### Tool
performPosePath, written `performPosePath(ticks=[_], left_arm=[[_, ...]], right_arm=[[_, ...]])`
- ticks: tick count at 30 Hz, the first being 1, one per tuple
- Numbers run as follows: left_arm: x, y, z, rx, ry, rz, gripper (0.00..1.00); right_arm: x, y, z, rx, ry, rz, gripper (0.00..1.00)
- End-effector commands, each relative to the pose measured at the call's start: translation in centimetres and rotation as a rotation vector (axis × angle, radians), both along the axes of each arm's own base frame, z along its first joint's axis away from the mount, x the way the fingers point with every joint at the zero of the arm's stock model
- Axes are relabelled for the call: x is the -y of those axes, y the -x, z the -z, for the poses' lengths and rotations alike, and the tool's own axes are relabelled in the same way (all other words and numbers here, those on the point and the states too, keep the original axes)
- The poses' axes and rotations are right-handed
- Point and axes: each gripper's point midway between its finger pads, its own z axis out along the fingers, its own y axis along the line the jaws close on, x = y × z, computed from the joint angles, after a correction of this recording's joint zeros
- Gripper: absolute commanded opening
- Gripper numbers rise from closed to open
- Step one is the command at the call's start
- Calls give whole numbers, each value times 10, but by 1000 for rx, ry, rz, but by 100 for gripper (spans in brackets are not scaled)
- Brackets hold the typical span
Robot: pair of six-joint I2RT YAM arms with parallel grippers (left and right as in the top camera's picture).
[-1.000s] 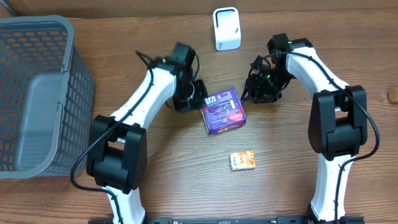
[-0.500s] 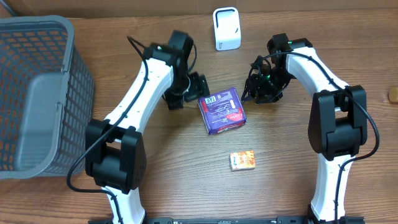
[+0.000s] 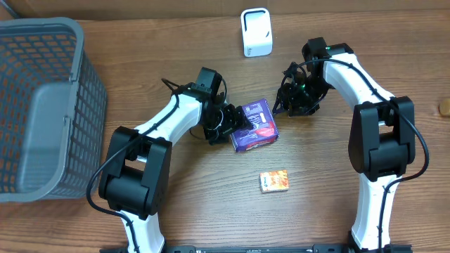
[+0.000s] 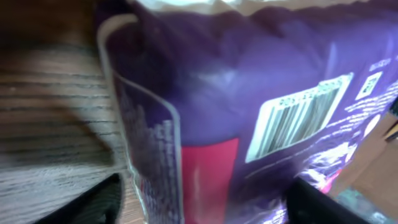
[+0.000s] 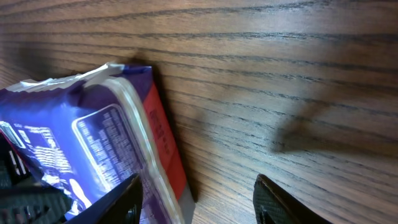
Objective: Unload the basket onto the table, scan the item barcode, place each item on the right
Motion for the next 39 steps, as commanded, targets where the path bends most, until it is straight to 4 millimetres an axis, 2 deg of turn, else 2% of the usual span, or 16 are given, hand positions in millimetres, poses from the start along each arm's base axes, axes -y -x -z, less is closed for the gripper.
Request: performPosePath(ticks=[1,2,5,6,11,14,16,19,20,21,26,30,33,36,39], left_arm=[[0,3,2,-22,0,-27,54],[-1,3,3,-20,-6,-29,44],[-3,2,3,-14,-13,-29,8],[-2,1,2,-13,-10,-29,4],[2,-9,-12,44,-1,26,4],[1,-20,-32,91,-23,70,4],[-9,-29,-47,118,-104,74,4],[-40,-44,-73,159,-309,46,4],[-65,-51,-92,188,-456,23,4],[-77,-53,-102,202,-531,9,4],[-134,-53,-141,225,-840,-105,4],[-170,-42,-152,203,-1041,-195,4],[-190,-32,-155,184,-1168,-176,4],[-198,-28,-154,173,-1227,-155,4],[-198,-21,-147,144,-1228,-137,4]], right_arm=[[1,1,2,-2,2,-2,58],[1,1,2,-2,2,-2,58],[1,1,2,-2,2,-2,58],[1,1,2,-3,3,-2,58],[1,2,2,-6,3,-2,58],[2,3,2,-8,4,-3,58],[2,3,2,-8,4,-3,58],[2,3,2,-8,4,-3,58],[1,2,2,-5,3,-3,58],[1,2,2,-5,3,-3,58],[1,0,2,2,2,-2,58],[1,1,2,1,2,-2,58],[1,1,2,0,2,-2,58],[1,1,2,0,2,-2,58],[1,2,2,-6,3,-2,57]])
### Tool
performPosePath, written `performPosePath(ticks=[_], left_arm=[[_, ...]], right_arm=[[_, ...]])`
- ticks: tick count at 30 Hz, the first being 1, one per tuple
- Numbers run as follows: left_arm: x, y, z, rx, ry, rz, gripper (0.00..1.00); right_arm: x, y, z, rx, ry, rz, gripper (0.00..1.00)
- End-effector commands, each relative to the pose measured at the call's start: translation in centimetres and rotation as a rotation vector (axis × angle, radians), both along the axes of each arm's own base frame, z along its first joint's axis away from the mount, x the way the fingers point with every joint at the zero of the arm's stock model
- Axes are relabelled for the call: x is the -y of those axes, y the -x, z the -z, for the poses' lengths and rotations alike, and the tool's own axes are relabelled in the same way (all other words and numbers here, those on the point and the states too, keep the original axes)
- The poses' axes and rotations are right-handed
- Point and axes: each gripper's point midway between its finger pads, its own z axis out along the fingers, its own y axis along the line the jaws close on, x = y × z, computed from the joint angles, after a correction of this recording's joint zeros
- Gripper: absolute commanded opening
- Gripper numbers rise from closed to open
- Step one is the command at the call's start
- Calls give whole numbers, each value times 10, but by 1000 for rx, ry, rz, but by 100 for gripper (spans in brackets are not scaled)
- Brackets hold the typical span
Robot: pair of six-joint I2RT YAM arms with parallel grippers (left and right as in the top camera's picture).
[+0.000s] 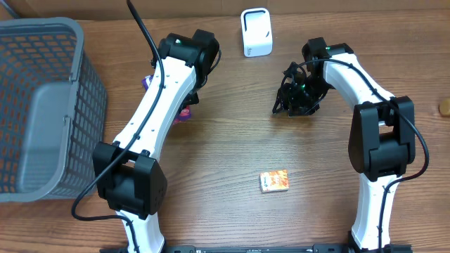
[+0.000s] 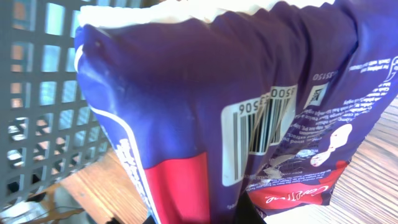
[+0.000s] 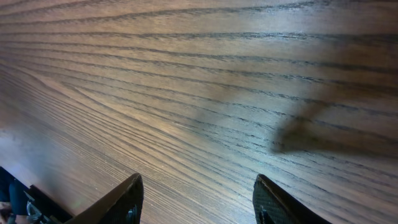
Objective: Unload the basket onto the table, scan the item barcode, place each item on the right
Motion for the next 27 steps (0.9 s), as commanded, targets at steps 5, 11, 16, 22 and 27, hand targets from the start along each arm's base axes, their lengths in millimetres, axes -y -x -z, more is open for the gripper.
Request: performPosePath(ticks=[5,11,16,22,27], left_arm=[[-16,19,11,-58,-138,2,4],[-24,48,37,-188,-179,4,4],[-17,62,50,-246,-158,13,8],[33,69,71,-302,30,117,11],[65,72,74,-282,39,211,30]], right_arm=[[2,4,1,-13,4,-2,57],[2,4,1,-14,4,-3,58],[1,3,1,-9,3,-2,57],[2,6,0,-25,7,-2,57],[9,4,-11,-39,9,16,58]])
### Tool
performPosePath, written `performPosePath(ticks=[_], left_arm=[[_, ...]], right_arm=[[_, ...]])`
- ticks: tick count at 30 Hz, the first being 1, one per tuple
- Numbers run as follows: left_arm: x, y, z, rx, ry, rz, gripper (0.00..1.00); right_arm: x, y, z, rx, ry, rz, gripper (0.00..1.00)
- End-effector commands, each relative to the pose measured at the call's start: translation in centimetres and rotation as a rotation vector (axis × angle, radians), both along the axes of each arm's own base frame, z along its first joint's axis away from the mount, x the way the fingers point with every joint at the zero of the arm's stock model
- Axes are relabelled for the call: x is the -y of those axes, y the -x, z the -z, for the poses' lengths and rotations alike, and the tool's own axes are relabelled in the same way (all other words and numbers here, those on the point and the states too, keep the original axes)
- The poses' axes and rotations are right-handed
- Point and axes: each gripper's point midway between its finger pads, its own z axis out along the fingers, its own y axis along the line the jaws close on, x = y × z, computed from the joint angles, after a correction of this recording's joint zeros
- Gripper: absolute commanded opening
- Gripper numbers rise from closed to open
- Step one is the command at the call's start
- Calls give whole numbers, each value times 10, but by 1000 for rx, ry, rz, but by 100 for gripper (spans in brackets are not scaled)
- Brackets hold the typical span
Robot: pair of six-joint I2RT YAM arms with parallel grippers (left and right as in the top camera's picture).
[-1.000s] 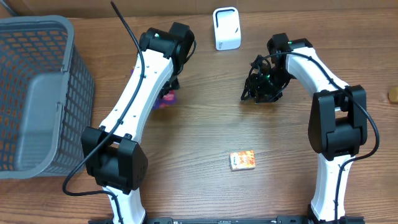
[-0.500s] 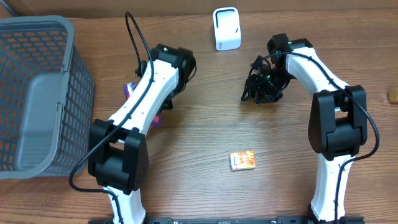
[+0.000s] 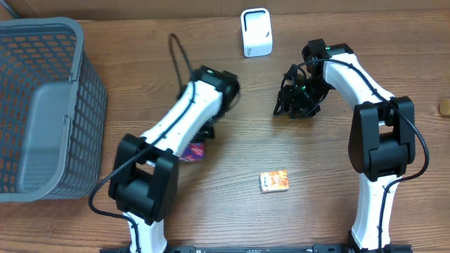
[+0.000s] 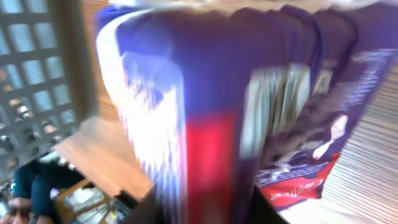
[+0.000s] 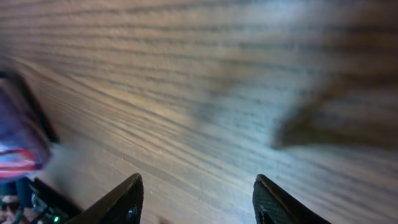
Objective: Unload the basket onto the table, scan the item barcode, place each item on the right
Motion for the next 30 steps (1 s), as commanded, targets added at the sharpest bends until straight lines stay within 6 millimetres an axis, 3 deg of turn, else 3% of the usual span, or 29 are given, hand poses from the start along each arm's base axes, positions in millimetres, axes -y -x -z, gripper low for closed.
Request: performPosePath(ticks=[1,4,8,13,16,18,22,27,30], left_arm=[[25,7,3,-10,56,54,34],[45,8,7,-2,102,93,41],[76,9,17,-2,224,114,41],[131,3,27,-13,505,146,40],[149,-2,26,-2,596,166,42],[151,-8,19,16,605,166,43],[147,-26,-13,53,623,168,45],[118,-50,-49,119,599,119,50],[88,-67,-57,163,563,59,100]], right_arm=[[9,-11,-13,23,-1,20,58],[16,-17,-24,29,-2,38,58],[26,-25,-39,40,-3,66,58],[39,-30,-56,42,-2,96,58],[45,-32,-62,40,-2,111,58],[47,-31,-64,37,-2,118,58],[48,-28,-66,19,-4,121,58],[28,-21,-73,9,-81,77,57],[7,-19,-74,30,-103,22,58]])
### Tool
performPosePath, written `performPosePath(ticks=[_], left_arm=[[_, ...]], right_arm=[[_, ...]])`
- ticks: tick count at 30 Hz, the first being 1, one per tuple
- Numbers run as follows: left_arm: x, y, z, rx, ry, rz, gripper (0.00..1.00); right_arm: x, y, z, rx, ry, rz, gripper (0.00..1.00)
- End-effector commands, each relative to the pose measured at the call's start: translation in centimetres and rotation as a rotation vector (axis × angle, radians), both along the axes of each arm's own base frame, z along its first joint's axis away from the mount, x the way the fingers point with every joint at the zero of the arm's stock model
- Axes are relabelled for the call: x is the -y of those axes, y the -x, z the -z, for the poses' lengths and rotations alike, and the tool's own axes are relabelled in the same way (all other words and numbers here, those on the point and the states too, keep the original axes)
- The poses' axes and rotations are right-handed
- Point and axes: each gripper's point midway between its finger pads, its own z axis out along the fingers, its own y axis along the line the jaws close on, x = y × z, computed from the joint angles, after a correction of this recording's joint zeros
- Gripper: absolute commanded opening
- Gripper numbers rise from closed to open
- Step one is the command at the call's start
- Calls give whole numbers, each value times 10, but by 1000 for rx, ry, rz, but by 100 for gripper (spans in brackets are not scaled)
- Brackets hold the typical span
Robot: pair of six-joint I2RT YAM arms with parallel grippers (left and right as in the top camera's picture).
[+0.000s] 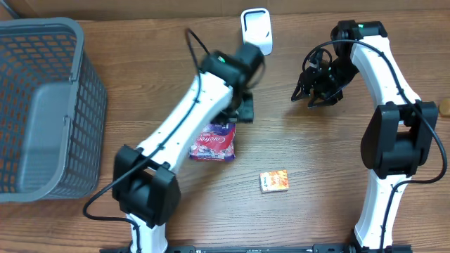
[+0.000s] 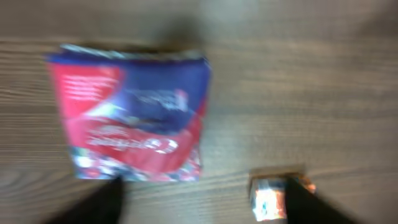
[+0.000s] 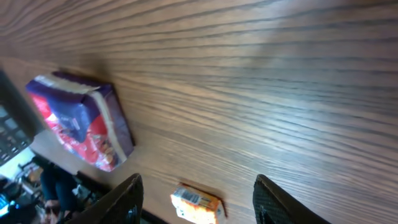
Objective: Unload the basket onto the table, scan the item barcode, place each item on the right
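A purple and red snack packet (image 1: 214, 140) lies flat on the wooden table, printed face up, and also shows in the blurred left wrist view (image 2: 130, 124) and the right wrist view (image 3: 81, 124). My left gripper (image 1: 242, 107) hovers above and behind it, open and empty (image 2: 199, 208). A small orange box (image 1: 274, 180) lies nearer the front (image 2: 273, 196) (image 3: 196, 206). The white scanner (image 1: 256, 31) stands at the back. My right gripper (image 1: 314, 95) is raised at the right, open with nothing in it (image 3: 198, 194).
A grey mesh basket (image 1: 42, 105) fills the far left of the table. A small brownish object (image 1: 444, 107) sits at the right edge. The table's back edge runs just behind the scanner.
The packet was in my left gripper low over the table at mid-left; now it lies let go on the table, and the gripper stands open farther back. My right arm has moved right and higher.
My left gripper was around the packet on the table's middle, the right gripper close by. Then the left held it up at the back left, barcode showing in its wrist view. Then it held the packet low at mid-left, and now the packet lies free on the table.
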Motion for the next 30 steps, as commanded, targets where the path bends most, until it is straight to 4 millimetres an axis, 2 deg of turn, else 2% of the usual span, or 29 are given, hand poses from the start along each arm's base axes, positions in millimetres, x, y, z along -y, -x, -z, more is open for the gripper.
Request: performPosePath(ticks=[1,8,13,15,18,21,24,30], left_arm=[[-40,-26,-13,53,-32,-87,100],[-108,-48,-12,49,-37,-299,100],[-139,-54,-11,49,-45,-376,100],[-154,-57,-11,56,-60,-412,100],[-174,-58,-11,74,-104,-507,100],[-186,-59,-11,86,-143,-540,100],[-187,-59,-11,85,-143,-543,100],[-186,-62,-11,97,-138,-544,100]], right_arm=[[-37,-4,-12,74,-63,-90,57],[-99,2,-10,112,-63,-148,54],[-144,13,-8,126,-63,-175,50],[-153,20,-1,99,3,-137,49],[-155,27,10,79,78,-113,51],[-161,40,22,57,95,-136,54],[-169,53,34,33,88,-160,59],[-185,75,61,-9,88,-150,59]])
